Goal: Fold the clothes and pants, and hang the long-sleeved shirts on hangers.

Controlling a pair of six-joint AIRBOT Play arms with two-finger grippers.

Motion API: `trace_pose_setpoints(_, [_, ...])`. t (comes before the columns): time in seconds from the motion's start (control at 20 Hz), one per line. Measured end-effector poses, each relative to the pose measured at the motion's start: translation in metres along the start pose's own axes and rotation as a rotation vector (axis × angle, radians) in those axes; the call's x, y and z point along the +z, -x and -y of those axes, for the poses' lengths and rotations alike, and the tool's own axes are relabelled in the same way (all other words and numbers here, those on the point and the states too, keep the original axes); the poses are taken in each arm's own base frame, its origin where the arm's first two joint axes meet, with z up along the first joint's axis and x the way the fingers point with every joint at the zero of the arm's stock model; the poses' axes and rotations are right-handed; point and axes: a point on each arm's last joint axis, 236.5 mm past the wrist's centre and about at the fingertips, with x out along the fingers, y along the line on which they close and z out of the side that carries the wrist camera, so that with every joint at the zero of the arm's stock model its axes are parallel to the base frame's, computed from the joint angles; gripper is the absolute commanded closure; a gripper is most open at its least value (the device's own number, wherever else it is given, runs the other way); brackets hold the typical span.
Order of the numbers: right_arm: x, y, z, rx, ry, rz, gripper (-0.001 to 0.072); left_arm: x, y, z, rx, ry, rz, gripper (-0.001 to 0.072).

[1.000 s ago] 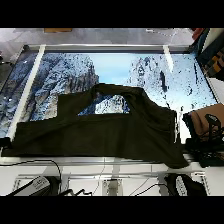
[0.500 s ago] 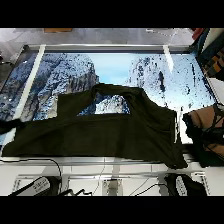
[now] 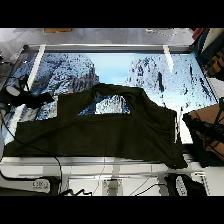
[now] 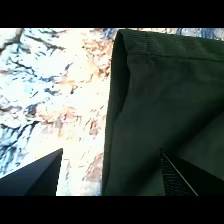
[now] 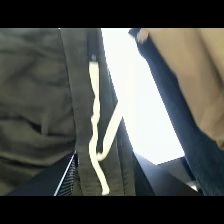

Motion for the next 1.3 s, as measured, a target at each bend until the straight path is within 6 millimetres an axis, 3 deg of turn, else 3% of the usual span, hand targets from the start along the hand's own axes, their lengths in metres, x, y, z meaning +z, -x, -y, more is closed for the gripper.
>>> trace_pose_setpoints(0.1, [0.006,0.0,0.0,-0.002,-0.001,0.027,0.031,-0.004,-0.02,0.0,-0.025,0.007,-0.046,0.0076])
trace_pose_setpoints(0.2, [0.011,0.0,0.001,-0.003,-0.001,0.046,0.0309,-0.01,-0.035,0.0,-0.057,-0.01,-0.084,0.0077])
trace_pose_setpoints(0.5, [0.016,0.001,-0.001,0.006,-0.008,0.069,0.031,-0.022,-0.06,0.001,-0.132,-0.045,-0.134,0.0115])
trace_pose_setpoints(0.55, [0.018,0.001,-0.002,0.01,-0.012,0.074,0.031,-0.025,-0.063,0.004,-0.151,-0.052,-0.142,0.0185])
trace_pose_setpoints(0.6, [0.019,0.001,-0.003,0.014,-0.014,0.079,0.031,-0.027,-0.065,0.008,-0.167,-0.063,-0.15,0.0211])
trace_pose_setpoints(0.75, [0.022,0.001,-0.006,0.028,-0.024,0.091,0.031,-0.033,-0.07,0.019,-0.213,-0.096,-0.167,0.0503])
trace_pose_setpoints(0.9, [0.023,0.001,-0.007,0.033,-0.028,0.095,0.031,-0.032,-0.074,0.025,-0.223,-0.126,-0.153,0.0648])
trace_pose_setpoints(0.95, [0.023,0.001,-0.008,0.034,-0.029,0.097,0.031,-0.029,-0.076,0.026,-0.218,-0.134,-0.141,0.0684])
trace_pose_setpoints(1.1, [0.024,0.001,-0.008,0.037,-0.031,0.099,0.033,-0.011,-0.076,0.026,-0.192,-0.153,-0.073,0.0684])
trace_pose_setpoints(1.3, [0.027,0.002,-0.008,0.038,-0.033,0.115,0.033,0.054,-0.042,0.034,-0.165,-0.205,0.102,0.0685])
